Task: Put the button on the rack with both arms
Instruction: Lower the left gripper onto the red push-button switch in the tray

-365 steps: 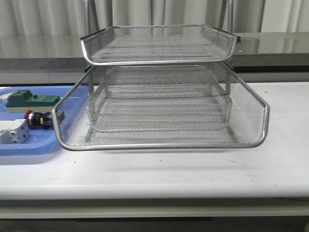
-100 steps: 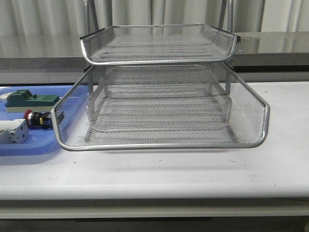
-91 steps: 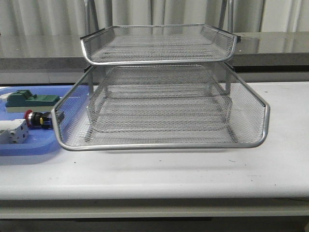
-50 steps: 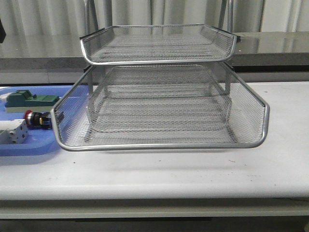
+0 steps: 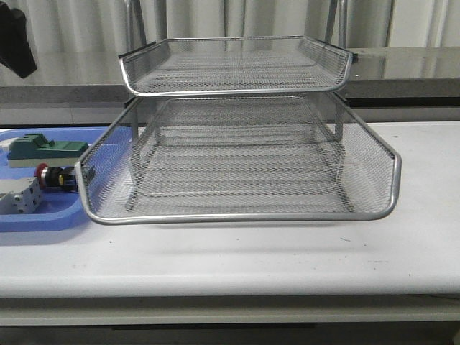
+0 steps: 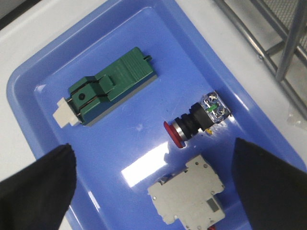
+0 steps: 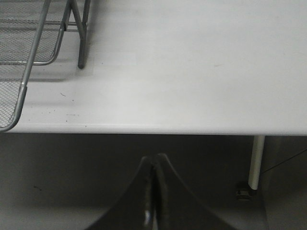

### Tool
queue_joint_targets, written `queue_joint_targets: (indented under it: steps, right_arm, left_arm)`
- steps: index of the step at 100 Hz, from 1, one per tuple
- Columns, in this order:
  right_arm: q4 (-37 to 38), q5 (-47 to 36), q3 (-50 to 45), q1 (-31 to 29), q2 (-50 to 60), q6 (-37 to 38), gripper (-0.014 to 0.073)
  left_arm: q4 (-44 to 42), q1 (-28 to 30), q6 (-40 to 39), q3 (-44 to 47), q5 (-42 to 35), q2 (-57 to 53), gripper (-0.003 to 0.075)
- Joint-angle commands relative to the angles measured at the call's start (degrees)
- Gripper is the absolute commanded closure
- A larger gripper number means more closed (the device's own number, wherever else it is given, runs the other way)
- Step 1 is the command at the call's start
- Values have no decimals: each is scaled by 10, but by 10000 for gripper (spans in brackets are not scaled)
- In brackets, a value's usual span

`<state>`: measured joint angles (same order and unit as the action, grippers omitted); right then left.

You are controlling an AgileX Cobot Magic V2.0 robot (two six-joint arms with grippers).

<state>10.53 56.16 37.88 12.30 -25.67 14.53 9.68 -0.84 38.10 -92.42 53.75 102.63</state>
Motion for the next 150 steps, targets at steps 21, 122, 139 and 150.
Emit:
queue_joint_targets:
  steps: [21, 122, 139, 150]
  right_arm:
    - [15, -30, 20, -2, -4, -1, 703]
    - [15, -29, 20, -2, -4, -1, 703]
    - [15, -29, 20, -2, -4, -1, 703]
    - [15, -29, 20, -2, -4, -1, 703]
  left_arm:
    - [13, -24, 154, -97, 38, 67, 100]
    - [3, -48, 254, -99, 5, 192, 100]
    - [3, -48, 255, -99, -3, 203, 100]
    - [3, -48, 255, -99, -14, 209, 100]
